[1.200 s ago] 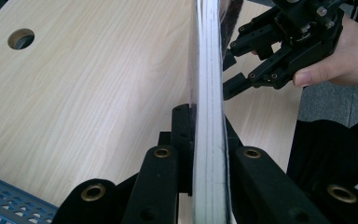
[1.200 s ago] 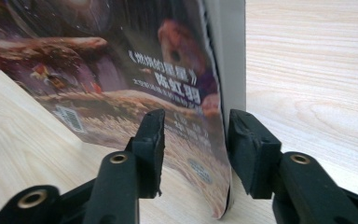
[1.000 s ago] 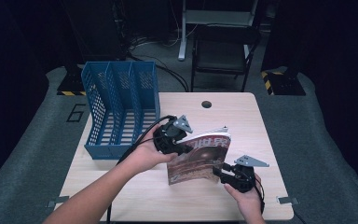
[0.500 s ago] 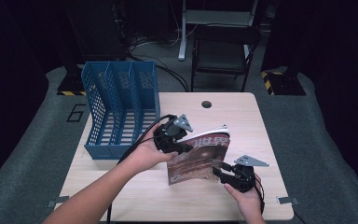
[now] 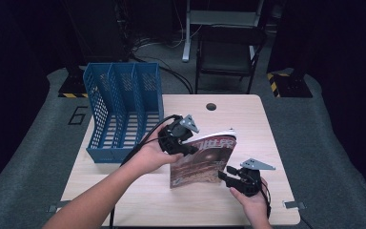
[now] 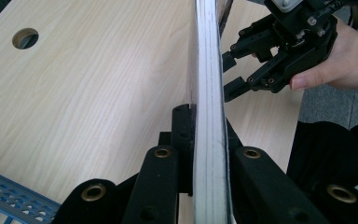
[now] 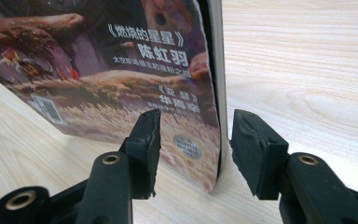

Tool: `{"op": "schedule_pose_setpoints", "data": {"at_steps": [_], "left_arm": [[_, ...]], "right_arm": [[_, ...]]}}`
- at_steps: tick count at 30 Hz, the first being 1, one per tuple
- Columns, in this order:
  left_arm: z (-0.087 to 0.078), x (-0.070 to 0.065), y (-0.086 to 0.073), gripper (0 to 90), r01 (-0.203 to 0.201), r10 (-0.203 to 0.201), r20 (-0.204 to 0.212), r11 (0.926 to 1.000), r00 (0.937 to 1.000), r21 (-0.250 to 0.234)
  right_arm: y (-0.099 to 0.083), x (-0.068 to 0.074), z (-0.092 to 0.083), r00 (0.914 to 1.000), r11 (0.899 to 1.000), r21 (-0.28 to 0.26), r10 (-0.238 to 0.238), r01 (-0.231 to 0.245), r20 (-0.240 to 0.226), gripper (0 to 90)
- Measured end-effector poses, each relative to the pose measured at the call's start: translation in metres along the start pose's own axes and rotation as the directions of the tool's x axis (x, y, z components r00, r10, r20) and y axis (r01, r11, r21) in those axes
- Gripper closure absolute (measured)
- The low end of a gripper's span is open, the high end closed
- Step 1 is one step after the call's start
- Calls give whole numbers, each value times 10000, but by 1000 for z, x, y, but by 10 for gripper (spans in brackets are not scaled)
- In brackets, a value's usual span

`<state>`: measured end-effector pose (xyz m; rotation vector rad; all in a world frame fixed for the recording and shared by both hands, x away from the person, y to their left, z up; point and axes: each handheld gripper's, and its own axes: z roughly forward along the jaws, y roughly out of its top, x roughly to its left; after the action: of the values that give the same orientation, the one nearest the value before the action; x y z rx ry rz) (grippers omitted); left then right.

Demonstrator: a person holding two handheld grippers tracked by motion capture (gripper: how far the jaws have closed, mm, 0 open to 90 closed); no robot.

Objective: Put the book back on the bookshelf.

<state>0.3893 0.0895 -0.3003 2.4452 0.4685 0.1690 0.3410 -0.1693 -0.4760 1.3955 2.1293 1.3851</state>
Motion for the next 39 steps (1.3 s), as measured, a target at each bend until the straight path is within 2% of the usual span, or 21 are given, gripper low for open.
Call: {"op": "schedule_pose_setpoints", "data": {"at_steps": [10,14,29,39], "left_arm": [[-8,3,-1,838,52,-50,-221,10000,9997,67],[-12,5,-2,838,146,-149,-346,9999,9993,-83],[-31,11,-1,838,418,-425,-330,9989,9985,-231],[-49,17,2,838,482,-500,-528,9982,9973,-358]], "right_arm": [[0,0,1,9999,9999,6,-150,150,3,519],[0,0,1,9999,9999,3,-136,136,-6,520],[-2,-1,1,10000,10000,79,4,-5,59,514],[-3,-1,2,10000,9999,163,34,-34,9,514]]}}
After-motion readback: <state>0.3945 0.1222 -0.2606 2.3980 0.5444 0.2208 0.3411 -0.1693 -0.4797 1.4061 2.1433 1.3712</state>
